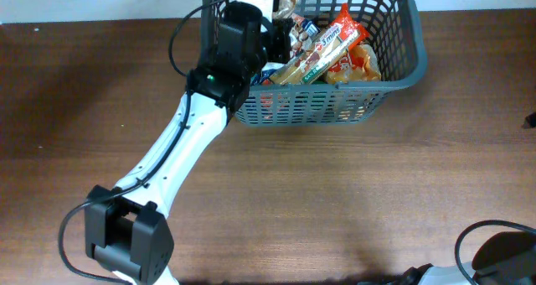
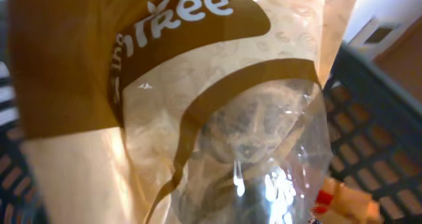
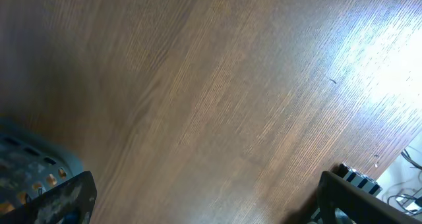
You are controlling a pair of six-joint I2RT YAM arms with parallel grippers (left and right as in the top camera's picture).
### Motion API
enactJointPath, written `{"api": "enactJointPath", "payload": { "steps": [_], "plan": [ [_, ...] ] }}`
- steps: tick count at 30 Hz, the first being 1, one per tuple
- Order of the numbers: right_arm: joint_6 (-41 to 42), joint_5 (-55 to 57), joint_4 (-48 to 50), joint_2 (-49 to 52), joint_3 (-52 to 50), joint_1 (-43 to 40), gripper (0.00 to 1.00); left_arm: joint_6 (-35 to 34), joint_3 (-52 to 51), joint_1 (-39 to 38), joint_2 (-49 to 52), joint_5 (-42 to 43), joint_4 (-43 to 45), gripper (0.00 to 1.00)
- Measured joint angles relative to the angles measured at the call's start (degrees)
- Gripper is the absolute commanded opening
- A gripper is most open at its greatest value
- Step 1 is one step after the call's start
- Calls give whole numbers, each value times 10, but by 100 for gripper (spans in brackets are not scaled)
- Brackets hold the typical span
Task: Pack container
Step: 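Carry the wrapped snack over the basket and lower it inside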
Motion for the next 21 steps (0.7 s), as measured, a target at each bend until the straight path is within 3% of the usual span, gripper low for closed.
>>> {"api": "enactJointPath", "payload": {
  "steps": [3, 8, 9, 21],
  "plan": [
    [0, 0, 0, 0, 0, 0, 99, 1, 0, 2, 3, 0, -25, 24],
    [0, 0, 0, 0, 0, 0, 99, 4, 0, 14, 4, 0, -57, 80],
    [0, 0, 0, 0, 0, 0, 99, 2, 0, 16, 4, 0, -58, 99],
    [0, 0, 0, 0, 0, 0, 99, 3, 30, 51, 4, -2, -61, 99]
  ]
}}
